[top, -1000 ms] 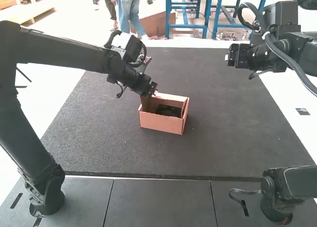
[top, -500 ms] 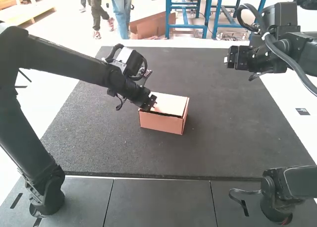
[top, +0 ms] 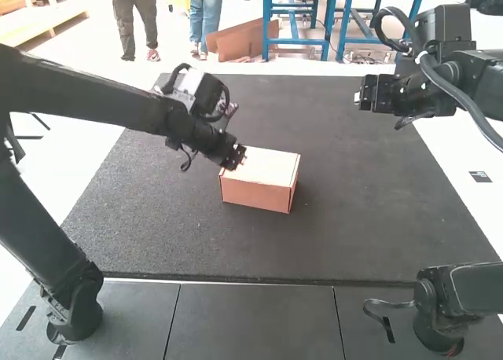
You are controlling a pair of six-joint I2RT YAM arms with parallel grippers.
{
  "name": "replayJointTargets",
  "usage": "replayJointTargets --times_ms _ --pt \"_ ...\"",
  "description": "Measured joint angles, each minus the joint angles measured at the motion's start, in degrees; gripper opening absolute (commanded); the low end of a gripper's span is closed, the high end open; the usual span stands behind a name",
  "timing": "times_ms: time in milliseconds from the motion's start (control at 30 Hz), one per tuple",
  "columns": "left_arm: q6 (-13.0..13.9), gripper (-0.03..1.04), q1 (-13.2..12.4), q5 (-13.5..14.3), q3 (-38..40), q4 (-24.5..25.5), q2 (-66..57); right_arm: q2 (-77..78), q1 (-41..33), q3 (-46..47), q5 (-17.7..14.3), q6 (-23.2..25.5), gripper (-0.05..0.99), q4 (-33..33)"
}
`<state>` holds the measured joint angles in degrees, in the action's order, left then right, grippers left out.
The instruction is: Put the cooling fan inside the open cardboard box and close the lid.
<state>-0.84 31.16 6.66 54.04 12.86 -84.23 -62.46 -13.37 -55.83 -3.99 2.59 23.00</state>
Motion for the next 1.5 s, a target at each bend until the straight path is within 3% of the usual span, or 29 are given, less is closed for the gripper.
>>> replayJointTargets --times_ms 167,300,467,667,967,1500 --pt "-1.79 0.97 -1.75 -0.90 15.85 0.68 9.46 0.00 0.00 -0.13 2.78 0.37 0.90 -2.43" --pt "-3.08 0.97 -3.30 -1.73 16.59 -0.59 14.99 0.74 0.00 -0.20 4.22 0.94 0.90 -4.83" --pt "-3.74 0.97 -4.26 -2.25 11.08 -8.63 19.93 3.10 0.00 -0.17 4.83 2.23 0.91 -8.28" --pt "-0.39 0.97 -4.52 -3.78 2.67 -13.51 28.33 8.02 0.00 1.90 4.66 2.34 0.91 -11.65" --pt "1.09 0.97 -4.92 0.50 -13.09 -25.33 44.22 19.17 0.07 12.24 2.43 1.77 0.91 -14.67" --pt "1.31 0.96 -5.07 5.81 -37.44 -28.20 70.18 40.19 0.04 28.50 -1.11 -1.36 0.91 -26.91"
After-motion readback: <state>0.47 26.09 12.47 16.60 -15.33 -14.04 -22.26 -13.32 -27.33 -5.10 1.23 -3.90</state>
